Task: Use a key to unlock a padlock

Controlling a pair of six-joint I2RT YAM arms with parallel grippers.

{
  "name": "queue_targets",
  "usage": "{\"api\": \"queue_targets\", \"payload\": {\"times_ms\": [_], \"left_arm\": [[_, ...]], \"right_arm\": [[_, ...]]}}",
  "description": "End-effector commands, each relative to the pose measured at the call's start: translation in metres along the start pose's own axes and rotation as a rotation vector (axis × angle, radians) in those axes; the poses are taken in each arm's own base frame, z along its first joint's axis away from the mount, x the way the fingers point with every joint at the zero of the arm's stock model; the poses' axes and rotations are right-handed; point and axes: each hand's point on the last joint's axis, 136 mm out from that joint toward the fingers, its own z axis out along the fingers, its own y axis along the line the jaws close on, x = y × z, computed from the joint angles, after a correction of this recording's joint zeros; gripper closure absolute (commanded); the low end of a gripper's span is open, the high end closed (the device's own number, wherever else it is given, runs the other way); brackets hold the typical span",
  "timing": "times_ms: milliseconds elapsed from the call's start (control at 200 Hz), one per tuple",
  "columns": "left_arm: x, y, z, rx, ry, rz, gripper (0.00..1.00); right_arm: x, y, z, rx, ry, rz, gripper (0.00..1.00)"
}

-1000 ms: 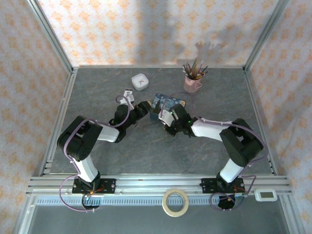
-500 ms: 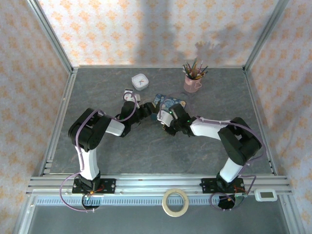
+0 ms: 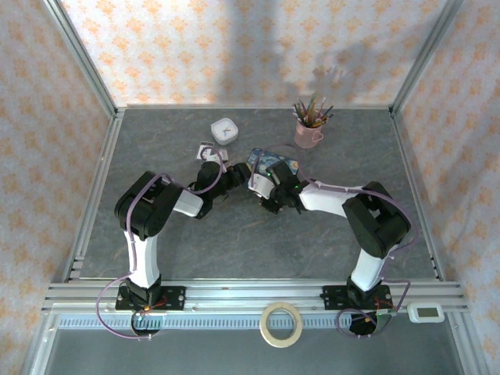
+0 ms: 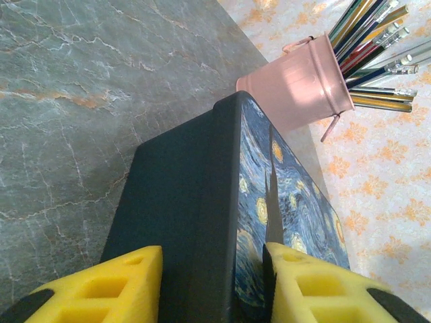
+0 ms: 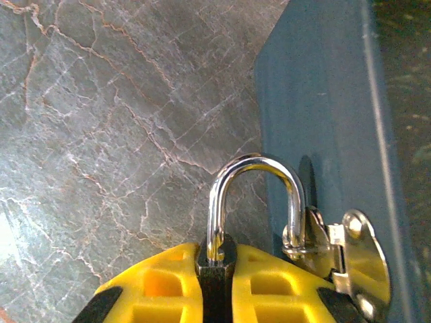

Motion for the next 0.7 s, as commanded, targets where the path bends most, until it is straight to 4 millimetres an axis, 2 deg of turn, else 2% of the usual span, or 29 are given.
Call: {"api": "queue_targets", "payload": {"times_ms": [0,130,285,435,450,505,586,696], "left_arm": [[0.043,-0.012,-0.001,0.051,0.132,0.001,0.62],[0.049,-0.016,-0.003,0.071,0.137,-0.017,0.63],[0.049,-0.019,-0.005,0.084,0.139,-0.019,0.62],[0.021,-0.011,-0.016,0.062,0.095,-0.021,0.52],[0.013,-0.018,-0.021,0.077,0.078,-0.016,0.49],[-0.001,-0.017,-0.029,0.068,0.060,-0.012,0.42],[-0.015,-0.013,-0.039,0.035,0.051,0.007,0.41],[-0.021,-0.010,-0.053,-0.024,0.057,0.047,0.40]], "right_arm": [[-0.052,-0.010,-0.008,-0.010,-0.175,0.038,1.00],[-0.064,-0.004,-0.011,-0.049,-0.244,0.085,1.00],[-0.057,-0.007,-0.003,-0.038,-0.203,0.114,1.00],[-0.045,-0.010,-0.004,-0.028,-0.153,0.144,1.00],[-0.043,-0.010,-0.003,-0.027,-0.148,0.148,1.00],[-0.038,-0.012,-0.004,-0.023,-0.140,0.166,1.00],[-0.034,-0.011,-0.003,-0.031,-0.122,0.184,1.00],[-0.031,-0.010,-0.001,-0.039,-0.111,0.205,1.00]]}}
